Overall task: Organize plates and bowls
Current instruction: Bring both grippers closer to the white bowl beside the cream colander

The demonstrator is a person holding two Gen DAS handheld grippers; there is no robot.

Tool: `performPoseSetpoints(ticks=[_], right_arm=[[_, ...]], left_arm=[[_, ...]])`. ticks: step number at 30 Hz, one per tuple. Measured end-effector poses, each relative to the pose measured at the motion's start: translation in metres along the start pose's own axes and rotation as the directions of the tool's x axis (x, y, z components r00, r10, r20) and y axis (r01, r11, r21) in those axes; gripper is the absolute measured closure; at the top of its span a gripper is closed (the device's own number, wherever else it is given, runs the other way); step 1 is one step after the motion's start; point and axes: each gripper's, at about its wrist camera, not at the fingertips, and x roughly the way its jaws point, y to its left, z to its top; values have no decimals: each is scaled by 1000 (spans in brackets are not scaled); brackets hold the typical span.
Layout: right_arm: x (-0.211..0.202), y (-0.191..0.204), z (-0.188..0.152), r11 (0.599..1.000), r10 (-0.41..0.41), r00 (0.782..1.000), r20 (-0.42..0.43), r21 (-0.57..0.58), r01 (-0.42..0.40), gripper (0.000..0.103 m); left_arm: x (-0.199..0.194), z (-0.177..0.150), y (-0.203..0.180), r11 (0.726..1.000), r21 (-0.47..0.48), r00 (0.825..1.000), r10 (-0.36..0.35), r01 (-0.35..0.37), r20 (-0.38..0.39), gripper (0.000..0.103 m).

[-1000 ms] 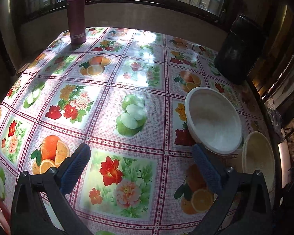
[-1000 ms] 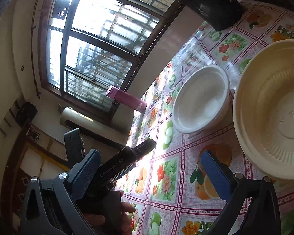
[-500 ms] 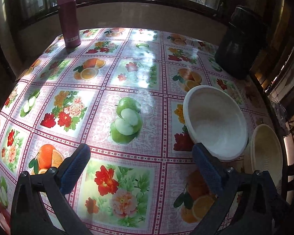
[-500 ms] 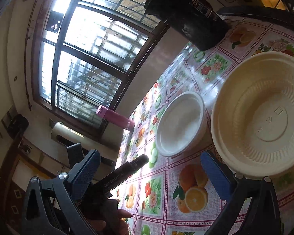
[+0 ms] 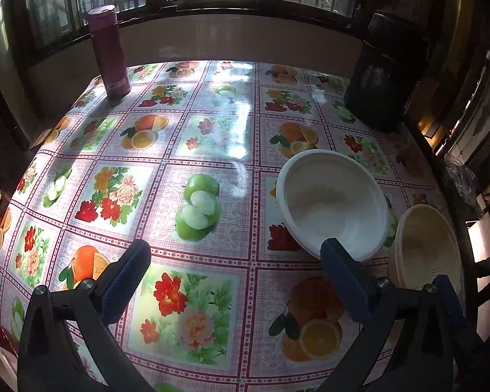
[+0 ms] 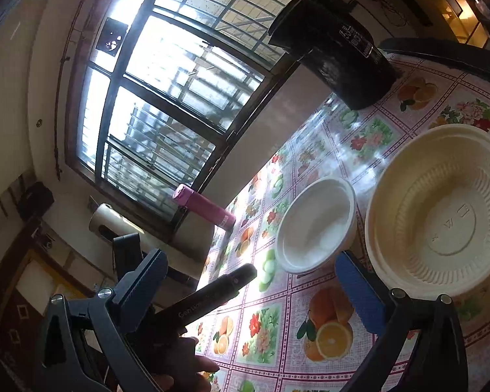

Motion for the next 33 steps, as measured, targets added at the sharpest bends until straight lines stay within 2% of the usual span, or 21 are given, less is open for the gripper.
performPoseSetpoints(ticks=[6,10,15,18,23,26,33], right_arm=[[-5,6,1,999,28,999,17,-18,-28,1],[-7,9,2,998,54,998,20,-23,-53,1],[-5,8,2,999,49,999,11,-16,-49,1],[-11,12,3,998,43,998,39,-41,-42,1],[-10,17,2,997,55,998,29,-57,-54,1],[-9,17,1,997,57,998,22,-61,-55,1],[-3,15,0,997,47,999,7,-58,-46,1]], left_arm=[[-14,2,1,999,11,998,36,-37,46,0],[-10,-2,4,998,11,998,61,-61,13,0],[-26,-4,-3,996,35,995,81,-82,50,0],[-35,-8,-7,995,44,993,91,-95,77,0],[-38,-19,-8,993,47,992,106,-110,70,0],[-38,-17,-10,990,66,991,117,-121,58,0],[-46,-9,-12,985,100,985,129,-141,116,0]])
